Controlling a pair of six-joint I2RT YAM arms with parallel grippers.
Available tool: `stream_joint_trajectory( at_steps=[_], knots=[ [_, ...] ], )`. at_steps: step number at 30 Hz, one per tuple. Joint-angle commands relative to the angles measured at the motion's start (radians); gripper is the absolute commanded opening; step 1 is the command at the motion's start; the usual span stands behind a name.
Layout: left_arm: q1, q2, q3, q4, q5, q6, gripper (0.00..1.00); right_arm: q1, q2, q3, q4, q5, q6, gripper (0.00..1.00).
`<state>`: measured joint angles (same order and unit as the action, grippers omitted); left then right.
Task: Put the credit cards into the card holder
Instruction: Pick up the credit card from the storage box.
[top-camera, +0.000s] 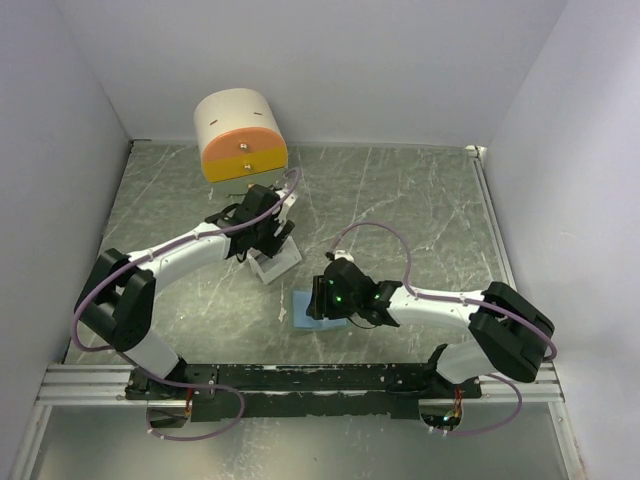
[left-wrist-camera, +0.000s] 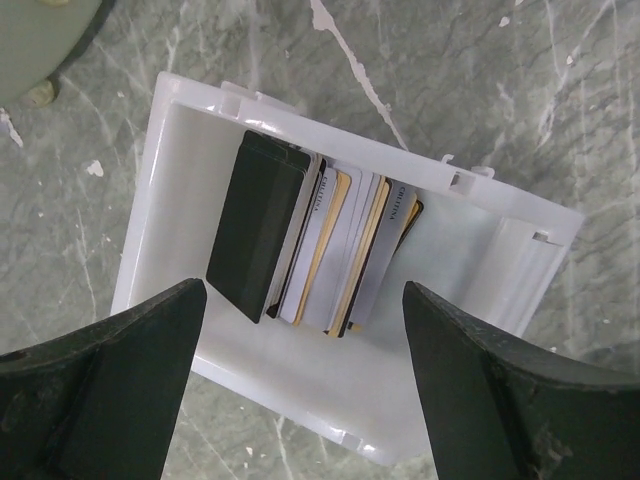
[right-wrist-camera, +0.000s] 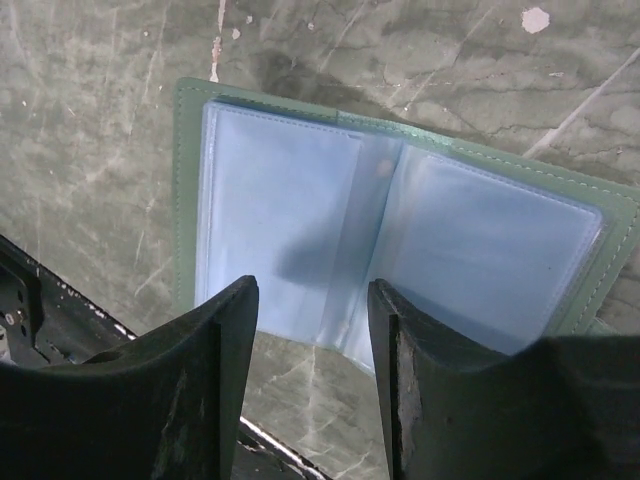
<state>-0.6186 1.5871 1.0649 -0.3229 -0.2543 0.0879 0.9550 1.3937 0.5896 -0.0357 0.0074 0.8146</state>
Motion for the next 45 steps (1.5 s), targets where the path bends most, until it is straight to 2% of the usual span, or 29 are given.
stream_joint_trajectory(
  at_steps=[1,8,13,20,29,45],
  knots=[
    [0.001,0.013,0.014,0.053,-0.008,0.119,0.90,0.002,-0.034,-0.019,0.028,0.003,-0.008,0.48],
    [0.000,0.051,-0.043,0.105,0.019,0.268,0.89,0.001,-0.038,-0.039,0.046,0.000,0.000,0.49],
    [0.000,0.076,-0.068,0.172,0.023,0.295,0.89,0.001,-0.027,-0.035,0.053,-0.008,-0.001,0.49],
    [-0.003,0.124,-0.061,0.219,-0.052,0.321,0.89,0.001,-0.028,-0.037,0.056,-0.007,0.001,0.49],
    [-0.014,0.133,-0.089,0.311,-0.174,0.374,0.83,0.001,-0.066,-0.052,0.039,0.010,0.006,0.49],
    [-0.015,0.171,-0.070,0.365,-0.295,0.421,0.76,0.001,-0.106,-0.080,0.039,0.012,0.017,0.49]
  ],
)
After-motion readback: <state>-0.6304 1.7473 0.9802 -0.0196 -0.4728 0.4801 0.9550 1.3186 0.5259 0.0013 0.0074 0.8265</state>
